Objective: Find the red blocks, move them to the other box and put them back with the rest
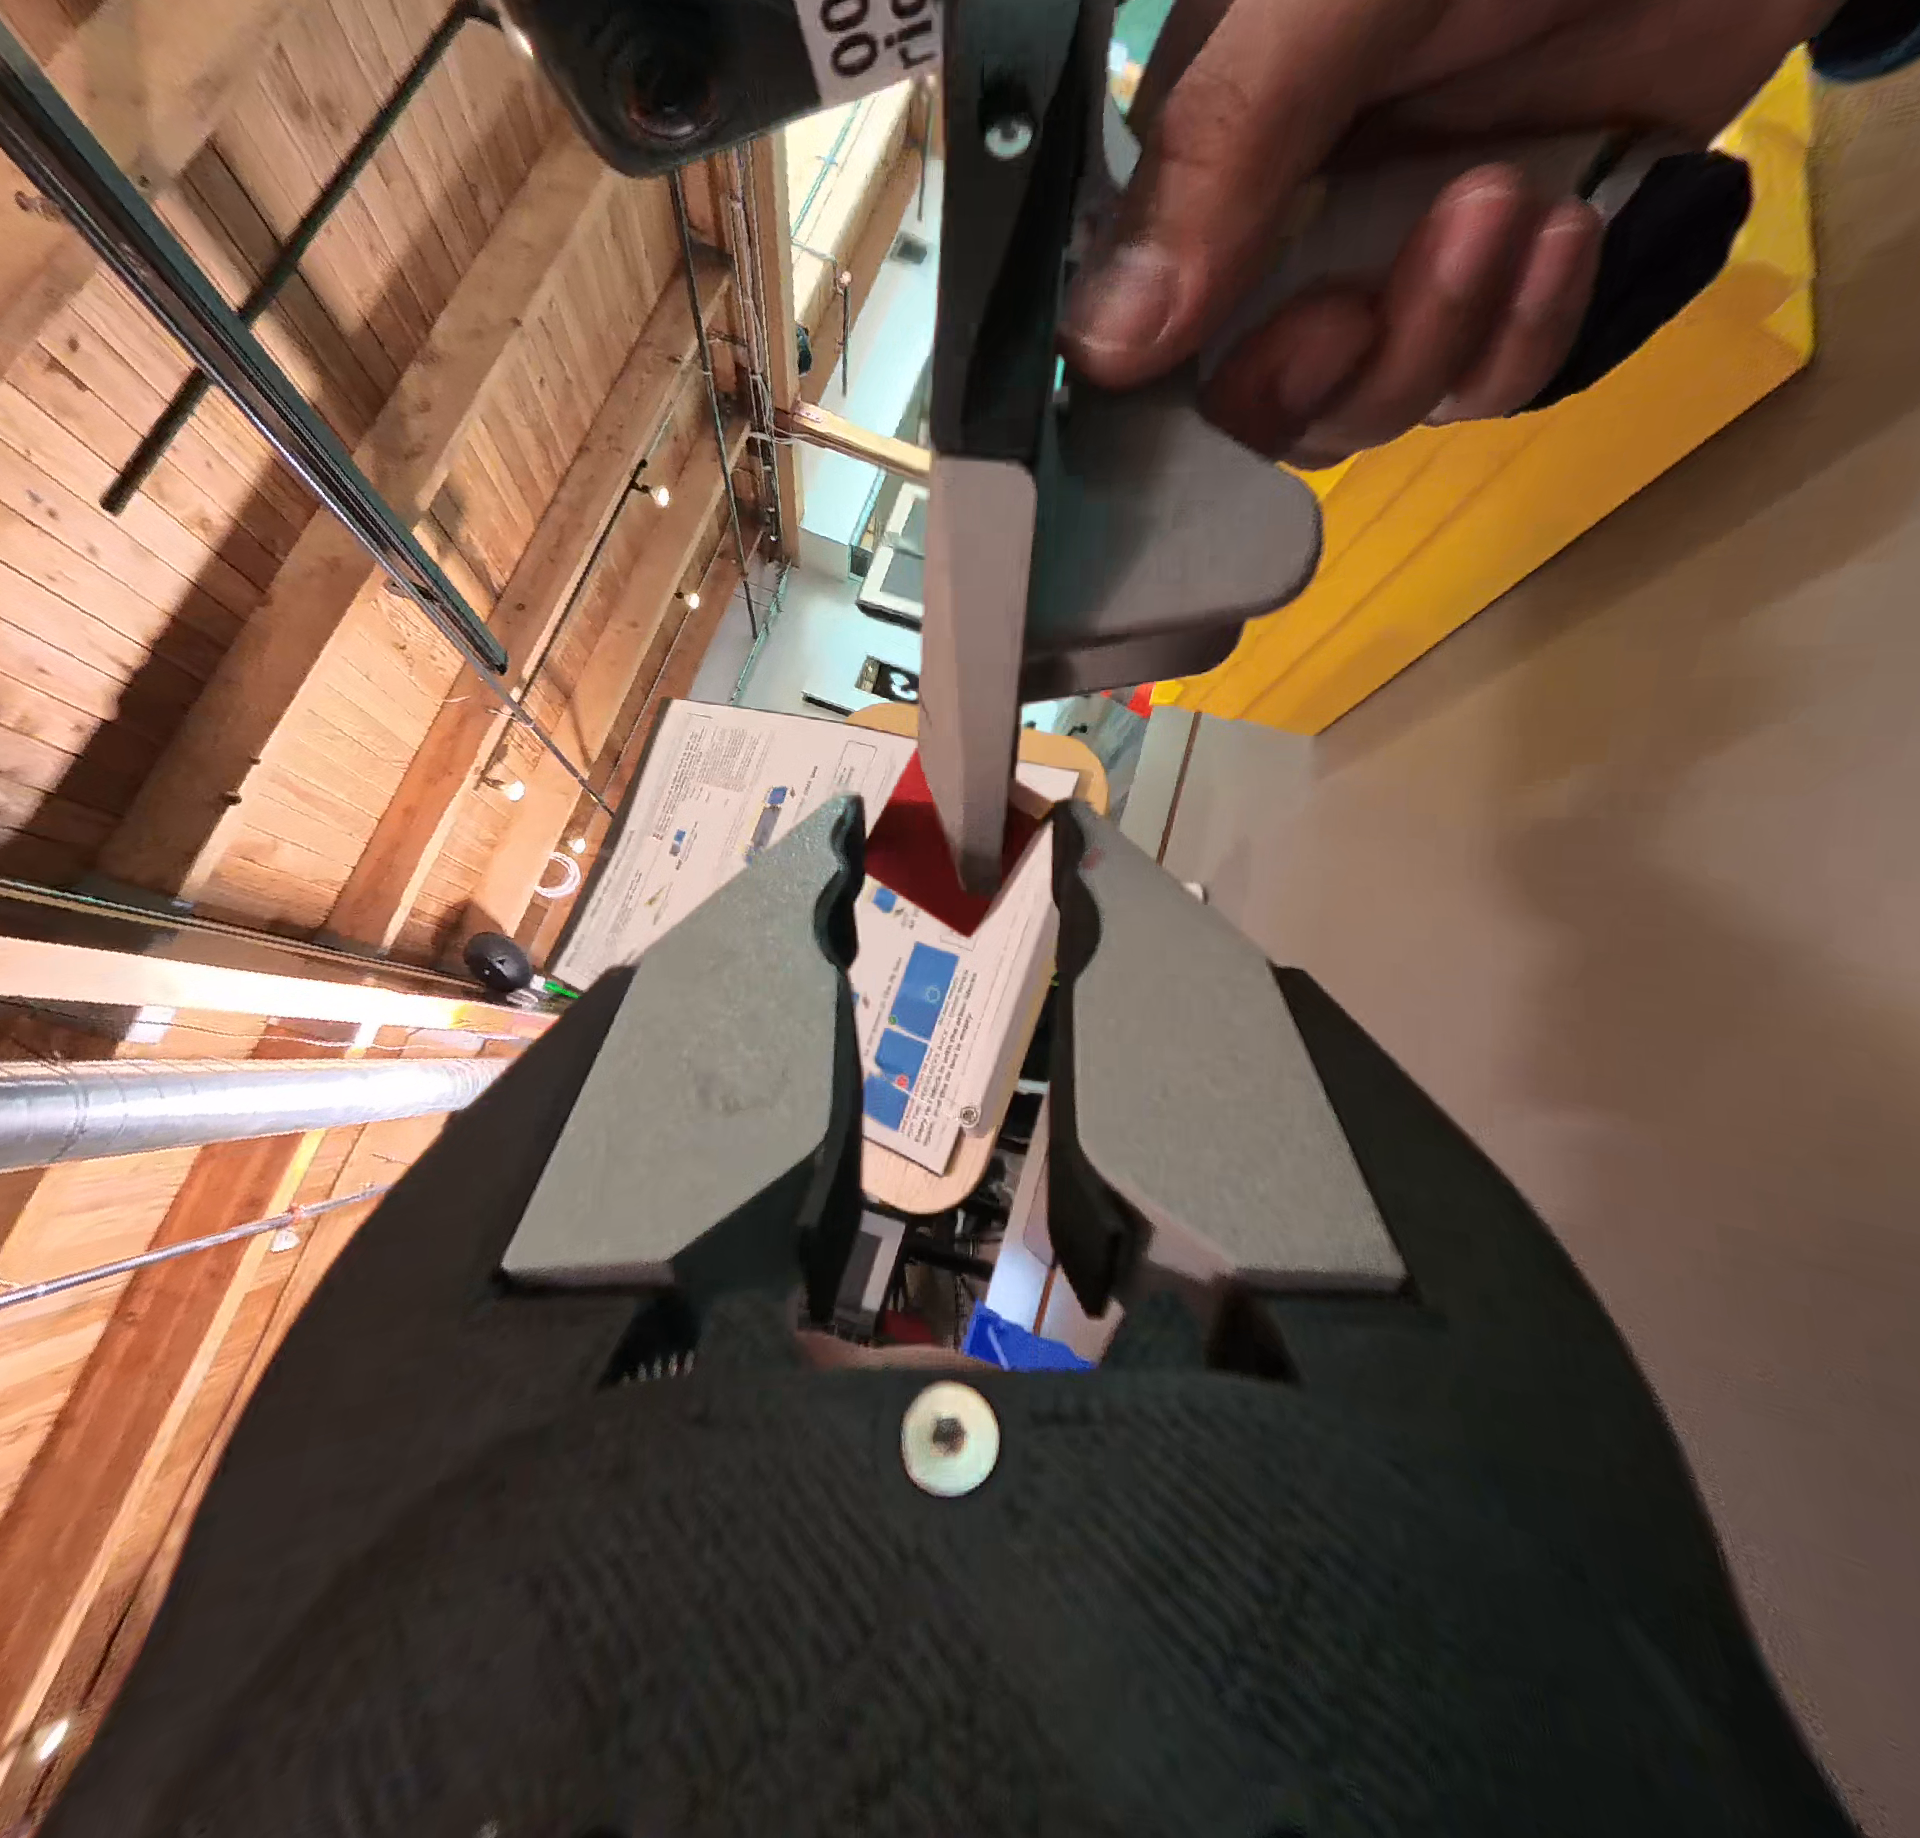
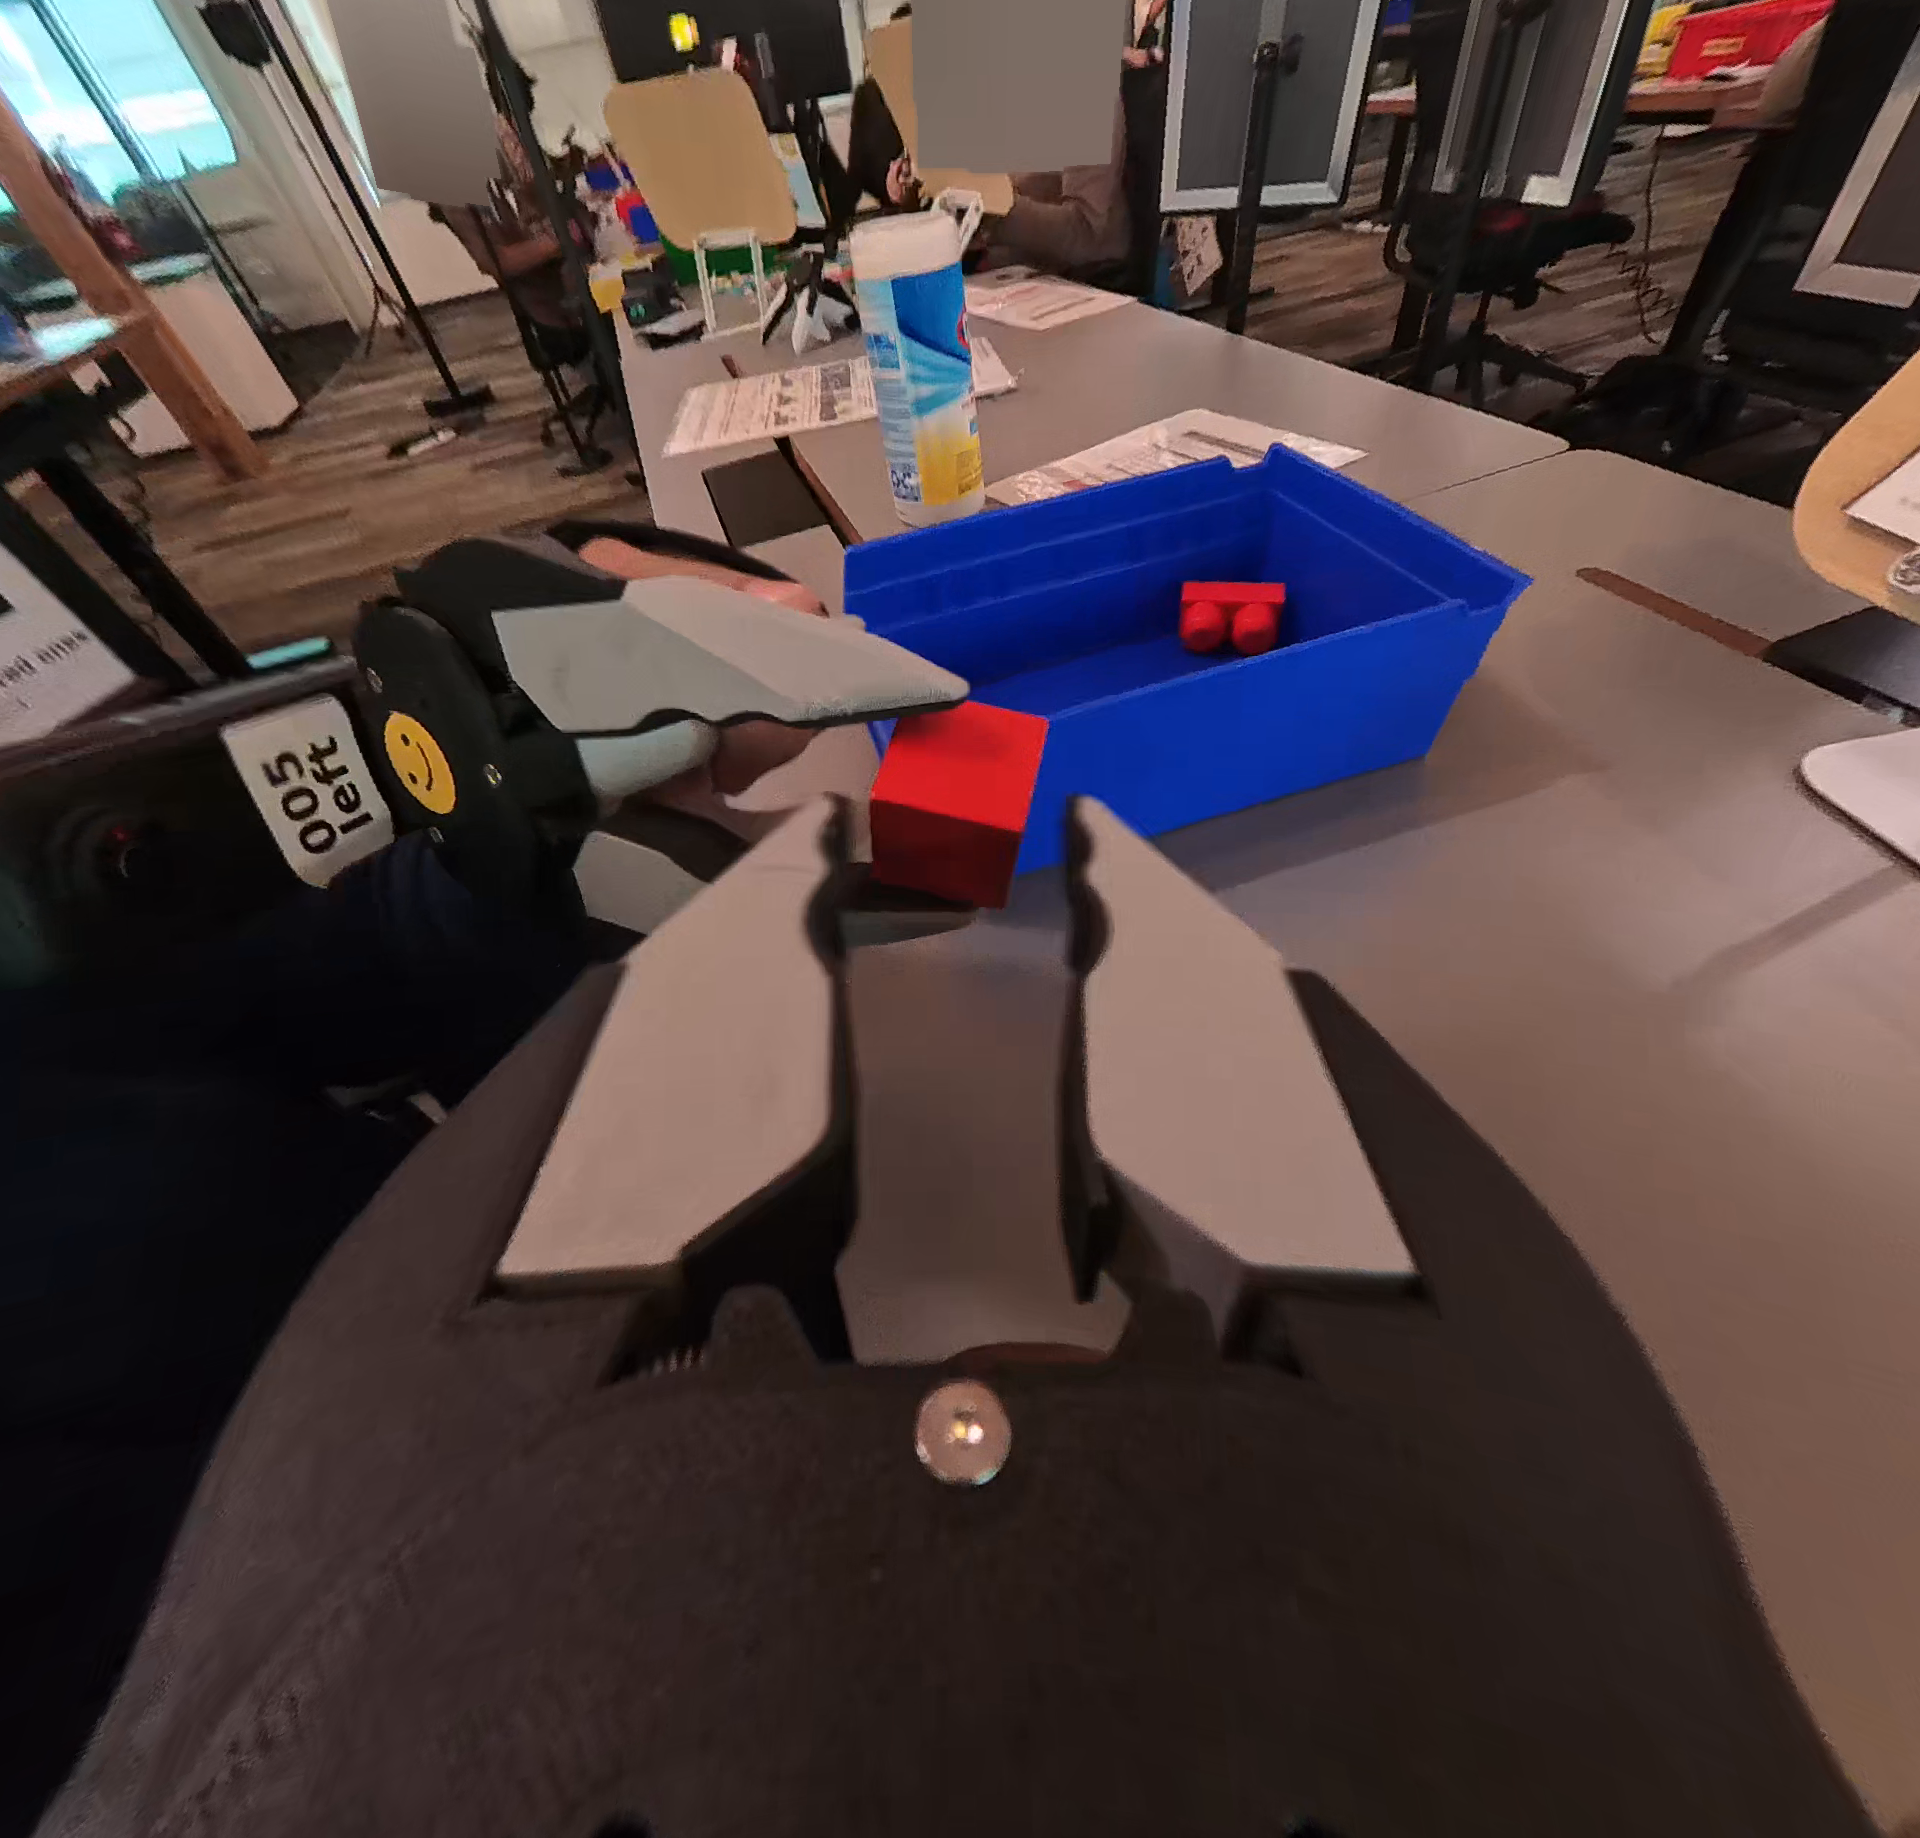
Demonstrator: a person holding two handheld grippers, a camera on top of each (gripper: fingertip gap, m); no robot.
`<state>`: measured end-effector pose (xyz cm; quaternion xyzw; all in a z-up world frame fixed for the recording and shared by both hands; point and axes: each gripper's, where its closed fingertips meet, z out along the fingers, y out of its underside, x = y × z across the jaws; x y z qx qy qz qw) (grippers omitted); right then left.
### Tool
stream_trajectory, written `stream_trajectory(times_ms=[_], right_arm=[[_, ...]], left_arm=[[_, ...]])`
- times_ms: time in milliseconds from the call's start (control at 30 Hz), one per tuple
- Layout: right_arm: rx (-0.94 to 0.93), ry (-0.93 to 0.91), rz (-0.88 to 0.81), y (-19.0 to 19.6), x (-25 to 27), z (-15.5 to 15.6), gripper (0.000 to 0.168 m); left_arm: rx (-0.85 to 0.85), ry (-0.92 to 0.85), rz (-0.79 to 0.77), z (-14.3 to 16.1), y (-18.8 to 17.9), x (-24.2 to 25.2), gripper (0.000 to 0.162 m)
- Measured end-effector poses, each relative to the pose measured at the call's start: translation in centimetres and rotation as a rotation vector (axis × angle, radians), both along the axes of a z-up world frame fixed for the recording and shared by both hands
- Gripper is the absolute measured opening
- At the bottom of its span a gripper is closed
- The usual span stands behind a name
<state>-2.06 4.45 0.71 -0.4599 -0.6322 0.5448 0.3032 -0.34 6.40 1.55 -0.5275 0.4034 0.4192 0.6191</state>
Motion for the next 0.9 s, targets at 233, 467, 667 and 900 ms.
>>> stream_trajectory(times_ms=[233, 467, 667, 900], right_arm=[[0.061, 0.010, -0.073, 3.7, -2.4, -0.1, 0.025], [0.454, 0.053, -0.671, 18.0, 4.7, 3.8, 0.024], [0.337, -0.289, -0.925, 30.6, 13.7, -3.8, 0.029], [0.182, -0.501, -1.027, 35.2, 16.8, -8.8, 0.056]], left_arm=[[-0.015, -0.203, -0.033, -0.2, 1.8, -2.0, 0.024], [0.056, -0.206, 0.143, 3.5, 0.2, -3.6, 0.032], [0.004, -0.353, 0.239, 2.7, -0.6, -6.0, 0.022], [-0.164, -0.723, 0.430, -1.4, -2.0, -17.2, 0.045]])
